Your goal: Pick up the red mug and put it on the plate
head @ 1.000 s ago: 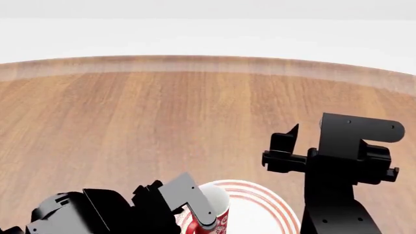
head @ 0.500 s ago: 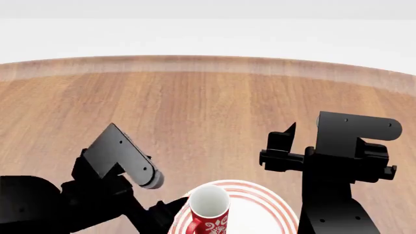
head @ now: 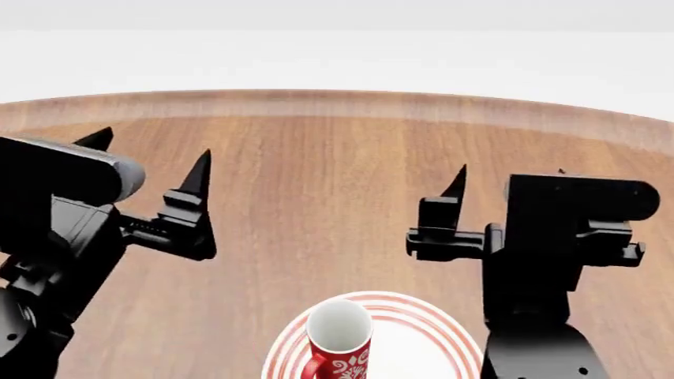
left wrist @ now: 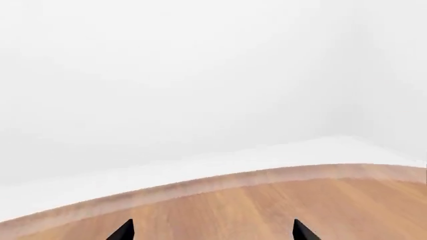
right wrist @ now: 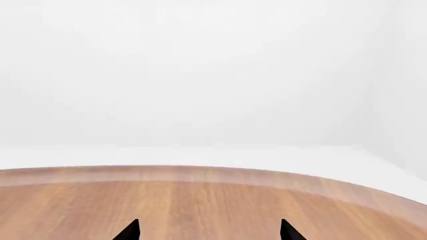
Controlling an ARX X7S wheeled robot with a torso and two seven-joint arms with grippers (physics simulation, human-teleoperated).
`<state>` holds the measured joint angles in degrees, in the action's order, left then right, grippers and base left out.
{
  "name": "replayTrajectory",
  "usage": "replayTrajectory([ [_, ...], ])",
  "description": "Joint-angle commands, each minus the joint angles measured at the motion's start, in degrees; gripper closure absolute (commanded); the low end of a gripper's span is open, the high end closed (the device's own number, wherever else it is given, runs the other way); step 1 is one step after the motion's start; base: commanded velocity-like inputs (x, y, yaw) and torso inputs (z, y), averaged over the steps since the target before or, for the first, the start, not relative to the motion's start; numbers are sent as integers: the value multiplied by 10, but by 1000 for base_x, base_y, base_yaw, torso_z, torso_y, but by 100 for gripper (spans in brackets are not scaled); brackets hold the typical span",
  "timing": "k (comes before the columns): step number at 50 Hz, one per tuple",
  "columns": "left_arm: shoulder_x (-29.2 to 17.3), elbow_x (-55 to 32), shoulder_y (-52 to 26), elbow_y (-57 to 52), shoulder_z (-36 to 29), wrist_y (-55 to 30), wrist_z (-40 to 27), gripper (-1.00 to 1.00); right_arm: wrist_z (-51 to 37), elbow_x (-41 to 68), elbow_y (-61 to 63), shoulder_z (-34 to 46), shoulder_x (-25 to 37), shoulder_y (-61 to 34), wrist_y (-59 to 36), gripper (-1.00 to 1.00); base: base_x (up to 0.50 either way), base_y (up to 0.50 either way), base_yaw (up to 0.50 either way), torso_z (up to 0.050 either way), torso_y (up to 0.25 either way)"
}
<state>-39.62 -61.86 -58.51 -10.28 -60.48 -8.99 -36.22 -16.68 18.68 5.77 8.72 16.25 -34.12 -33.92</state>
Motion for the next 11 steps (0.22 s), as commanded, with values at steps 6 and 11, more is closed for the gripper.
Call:
replayTrajectory([
  [6, -3, 64, 36, -28, 28, 62, -108, -100, 12, -30, 92, 31, 20, 33, 76, -100, 0, 0, 0, 0, 0],
  [11, 2, 70, 43, -18, 26, 66, -108, -100, 13, -33, 96, 37, 22, 36, 78, -100, 0, 0, 0, 0, 0],
])
